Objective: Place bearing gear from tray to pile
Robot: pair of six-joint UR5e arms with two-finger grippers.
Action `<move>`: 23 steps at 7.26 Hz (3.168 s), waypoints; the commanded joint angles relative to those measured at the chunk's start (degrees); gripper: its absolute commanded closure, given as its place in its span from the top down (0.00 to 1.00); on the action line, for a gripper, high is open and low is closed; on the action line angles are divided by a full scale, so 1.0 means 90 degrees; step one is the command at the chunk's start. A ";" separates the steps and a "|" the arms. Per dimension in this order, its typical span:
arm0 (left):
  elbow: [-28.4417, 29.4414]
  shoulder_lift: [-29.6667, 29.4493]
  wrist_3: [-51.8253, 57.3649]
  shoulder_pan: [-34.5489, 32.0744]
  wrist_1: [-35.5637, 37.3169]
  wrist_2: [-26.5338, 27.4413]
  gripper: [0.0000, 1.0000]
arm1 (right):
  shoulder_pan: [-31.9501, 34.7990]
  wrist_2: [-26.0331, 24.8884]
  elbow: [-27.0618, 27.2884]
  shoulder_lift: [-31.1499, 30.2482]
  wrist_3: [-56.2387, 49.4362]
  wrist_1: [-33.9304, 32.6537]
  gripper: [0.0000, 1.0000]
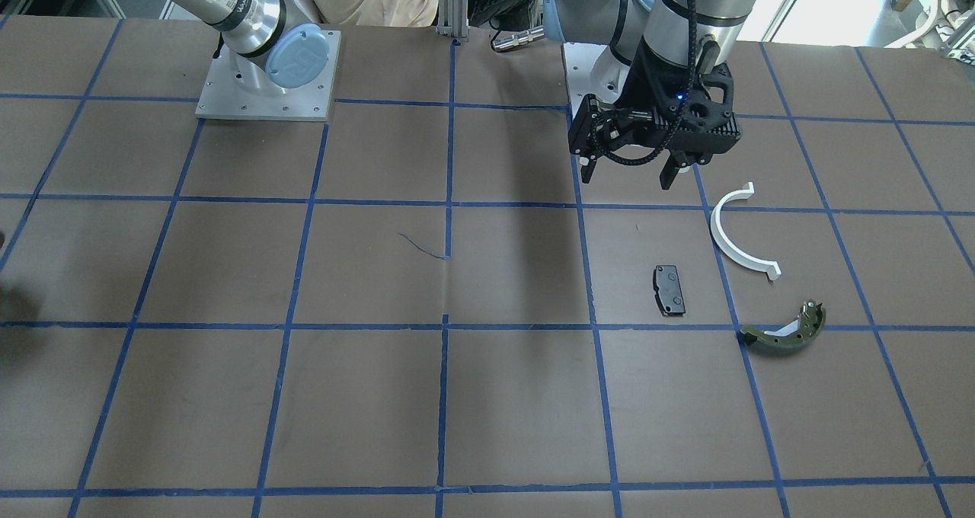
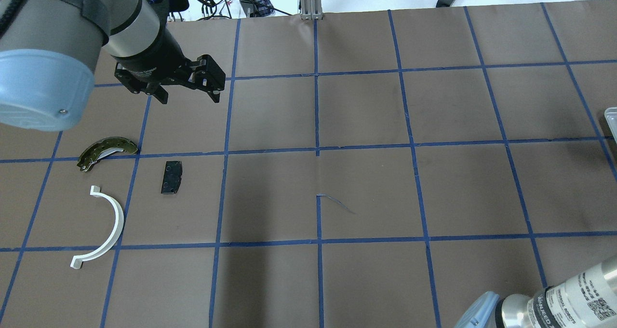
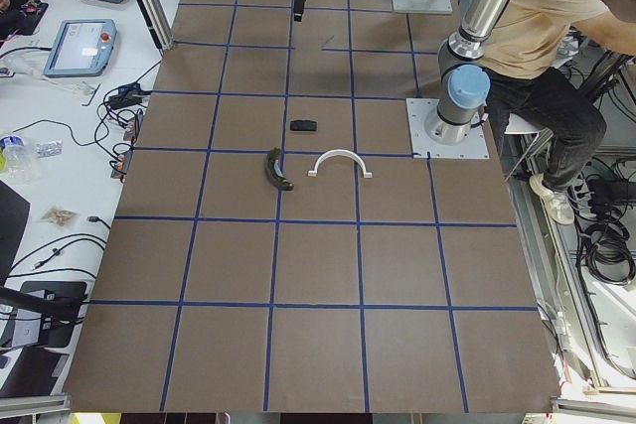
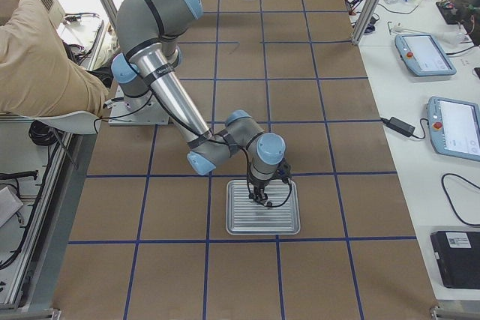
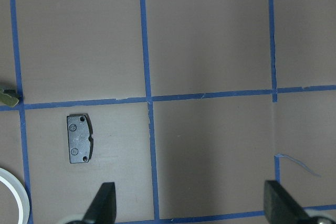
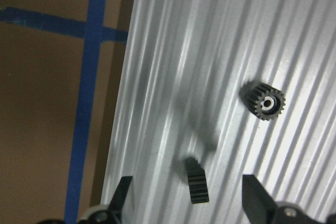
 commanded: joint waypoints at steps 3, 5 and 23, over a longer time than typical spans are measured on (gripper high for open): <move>0.0000 0.0000 0.0006 0.0000 -0.0003 0.0008 1.00 | 0.0000 -0.0201 0.0004 0.0064 0.0017 -0.0005 0.67; 0.0010 0.0000 0.0006 0.0000 0.0007 -0.0002 1.00 | 0.0000 -0.0191 -0.0025 0.0074 0.0036 -0.0005 0.47; 0.0010 0.0000 0.0006 0.0000 0.0007 0.0008 1.00 | 0.3784 0.0852 0.0170 -0.1098 0.4318 0.1429 0.00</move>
